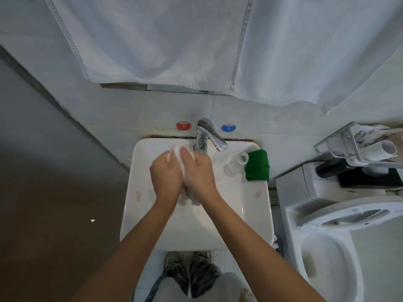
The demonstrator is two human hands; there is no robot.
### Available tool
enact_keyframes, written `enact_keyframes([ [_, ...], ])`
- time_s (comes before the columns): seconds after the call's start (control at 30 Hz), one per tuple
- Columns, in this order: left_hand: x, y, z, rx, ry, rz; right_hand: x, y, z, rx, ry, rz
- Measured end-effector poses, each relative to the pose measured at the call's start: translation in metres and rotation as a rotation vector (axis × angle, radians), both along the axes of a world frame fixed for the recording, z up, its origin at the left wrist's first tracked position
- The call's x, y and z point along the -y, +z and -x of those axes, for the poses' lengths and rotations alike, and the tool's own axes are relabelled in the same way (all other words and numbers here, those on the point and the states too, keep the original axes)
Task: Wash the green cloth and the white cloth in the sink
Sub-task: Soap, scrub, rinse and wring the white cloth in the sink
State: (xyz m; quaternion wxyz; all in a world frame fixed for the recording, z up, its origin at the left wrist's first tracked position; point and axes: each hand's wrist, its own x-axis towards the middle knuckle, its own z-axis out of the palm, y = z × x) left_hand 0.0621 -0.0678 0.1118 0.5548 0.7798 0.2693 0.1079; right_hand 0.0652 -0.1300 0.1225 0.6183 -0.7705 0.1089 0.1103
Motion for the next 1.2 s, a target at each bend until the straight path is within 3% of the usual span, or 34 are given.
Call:
enact_keyframes([
  [0.1,0.013,0.003,0.013,0.05,-0.035,0.011,0.003,0.002,-0.017,-0.093,-0.079,-0.029],
  [0.27,-0.004,0.001,-0.003,-0.055,0.006,0.04,0.002,0.007,0.007,-0.087,-0.023,-0.019],
  [0.43,0.011,0.01,0.015,0.051,-0.097,-0.002,0.005,0.011,-0.014,-0.187,-0.11,-0.11],
  [0.53,-0.004,0.006,-0.002,-0.047,-0.026,-0.009,0.0,0.012,0.01,-0.123,-0.045,-0.032],
  [0.73,0.01,0.01,0.022,0.102,-0.134,-0.065,0.006,0.015,-0.005,-0.13,-0.168,-0.067],
  [0.9,-0.007,0.005,0.002,0.015,-0.047,-0.006,0.005,0.019,0.016,-0.016,-0.017,-0.045],
  [1.07,0.013,0.013,0.018,0.055,-0.113,-0.1,0.012,0.02,-0.007,-0.087,-0.191,-0.105],
  [1.2,-0.021,0.001,0.002,-0.012,-0.236,-0.212,0.02,0.012,0.014,-0.128,0.053,-0.013],
])
